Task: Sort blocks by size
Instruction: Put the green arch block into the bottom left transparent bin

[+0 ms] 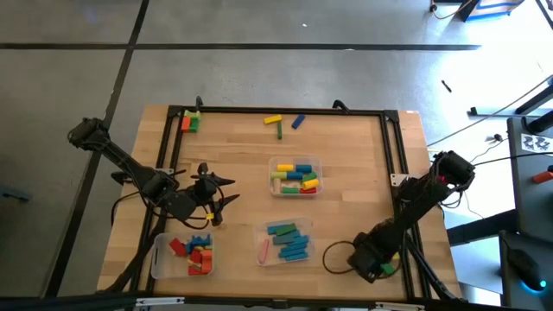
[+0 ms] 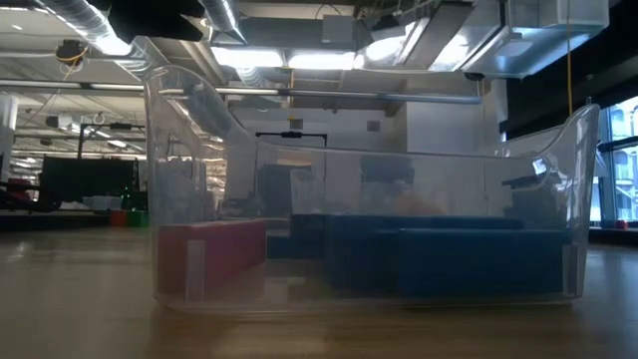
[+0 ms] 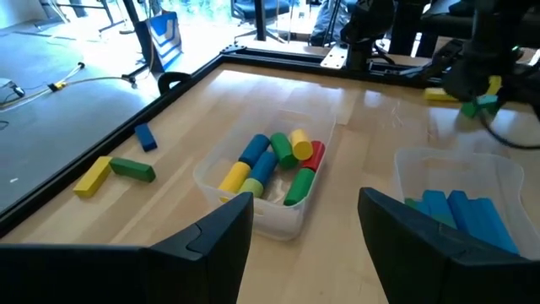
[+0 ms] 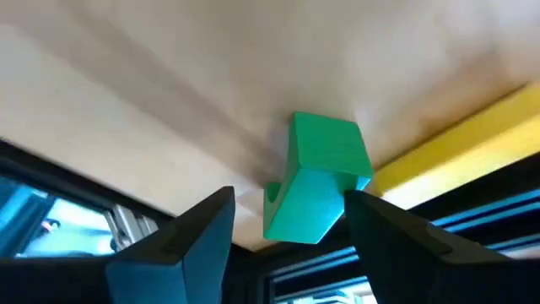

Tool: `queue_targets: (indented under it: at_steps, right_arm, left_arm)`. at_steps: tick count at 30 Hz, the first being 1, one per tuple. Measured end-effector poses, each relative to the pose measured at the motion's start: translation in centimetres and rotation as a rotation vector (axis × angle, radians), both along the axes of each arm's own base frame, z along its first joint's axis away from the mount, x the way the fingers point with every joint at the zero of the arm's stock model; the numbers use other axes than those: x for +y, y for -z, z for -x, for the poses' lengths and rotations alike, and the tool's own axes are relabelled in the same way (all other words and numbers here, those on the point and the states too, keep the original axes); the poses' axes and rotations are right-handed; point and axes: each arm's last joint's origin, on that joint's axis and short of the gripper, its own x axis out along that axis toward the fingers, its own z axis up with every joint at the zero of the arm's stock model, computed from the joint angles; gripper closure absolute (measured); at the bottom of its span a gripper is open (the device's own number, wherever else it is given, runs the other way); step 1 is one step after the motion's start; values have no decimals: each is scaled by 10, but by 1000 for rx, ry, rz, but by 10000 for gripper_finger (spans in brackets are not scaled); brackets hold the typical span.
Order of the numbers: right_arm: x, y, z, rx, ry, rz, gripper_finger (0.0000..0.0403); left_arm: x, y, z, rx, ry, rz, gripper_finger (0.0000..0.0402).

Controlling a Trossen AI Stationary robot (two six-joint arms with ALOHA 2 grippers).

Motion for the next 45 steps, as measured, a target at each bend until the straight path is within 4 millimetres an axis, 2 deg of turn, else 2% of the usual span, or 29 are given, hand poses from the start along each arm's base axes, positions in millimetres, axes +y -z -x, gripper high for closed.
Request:
queue_targets:
  at_steps: [3,8,13,18,25,37,45]
  right_arm:
    - [-6,-1,-4,18,17,-5,171]
    - [-4,-11,-3,71,73,35,171]
    - [-1,-13,10,135,91,114,171]
    - [0,-3,20,171,121,133,171]
    - [3,3,22,155,127,82,171]
    - [4,-13,20,110,177,38,171]
    - [5,-10,19,53,195,57,171]
  left_arm:
    - [0,0,0,0,0,0,192]
    - [0,0,0,1,0,0,192]
    - [0,0,0,4,2,-6,192]
    - [0,0,0,2,1,-3,192]
    - [0,0,0,3,2,-6,192]
    - [0,0,0,4,2,-6,192]
    - [0,0,0,4,2,-7,192]
